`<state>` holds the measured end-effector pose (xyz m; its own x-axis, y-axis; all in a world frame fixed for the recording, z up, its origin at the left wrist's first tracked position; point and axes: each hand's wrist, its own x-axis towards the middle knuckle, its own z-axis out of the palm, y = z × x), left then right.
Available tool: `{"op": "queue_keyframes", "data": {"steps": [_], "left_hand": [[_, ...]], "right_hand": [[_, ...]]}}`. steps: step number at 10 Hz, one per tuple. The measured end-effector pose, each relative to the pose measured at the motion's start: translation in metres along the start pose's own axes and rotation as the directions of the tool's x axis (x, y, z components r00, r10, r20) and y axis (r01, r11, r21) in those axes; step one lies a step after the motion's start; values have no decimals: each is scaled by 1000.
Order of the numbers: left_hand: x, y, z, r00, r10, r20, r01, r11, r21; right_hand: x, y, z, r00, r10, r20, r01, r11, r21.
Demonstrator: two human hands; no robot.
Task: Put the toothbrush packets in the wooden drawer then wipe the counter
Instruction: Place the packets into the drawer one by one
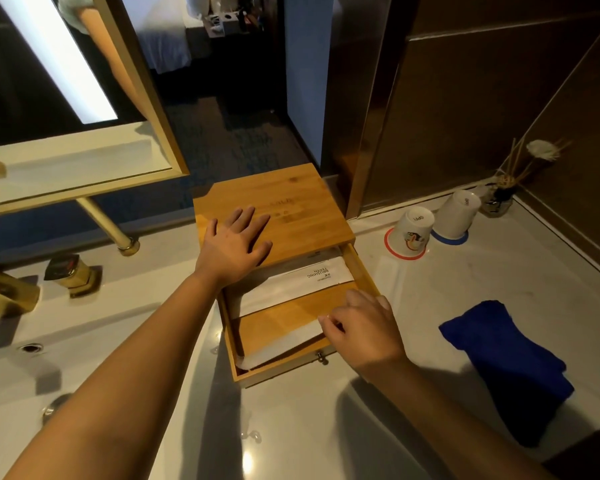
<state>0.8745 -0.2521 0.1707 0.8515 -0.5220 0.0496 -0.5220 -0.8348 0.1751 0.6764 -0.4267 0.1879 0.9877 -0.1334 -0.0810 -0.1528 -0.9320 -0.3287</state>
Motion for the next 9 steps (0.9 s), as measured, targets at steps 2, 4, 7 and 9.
{"op": "queue_keyframes", "data": {"steps": [2, 4, 7, 9], "left_hand": [[1, -1, 1, 1000, 2, 3, -2, 1000, -7], [0, 0, 0, 1000, 2, 4, -2, 1000, -12], [0, 0, 0, 1000, 1, -2, -1, 1000, -13], [0, 0, -1, 1000, 1, -6, -1, 1000, -14]], "right_hand": [[-10, -1, -6, 955, -92, 282, 125, 987, -98], [-8, -15, -3, 877, -117, 465, 163, 985, -59], [3, -29, 0, 866, 54, 497, 82, 965, -249], [3, -38, 4, 863, 101, 495, 79, 941, -330]]}}
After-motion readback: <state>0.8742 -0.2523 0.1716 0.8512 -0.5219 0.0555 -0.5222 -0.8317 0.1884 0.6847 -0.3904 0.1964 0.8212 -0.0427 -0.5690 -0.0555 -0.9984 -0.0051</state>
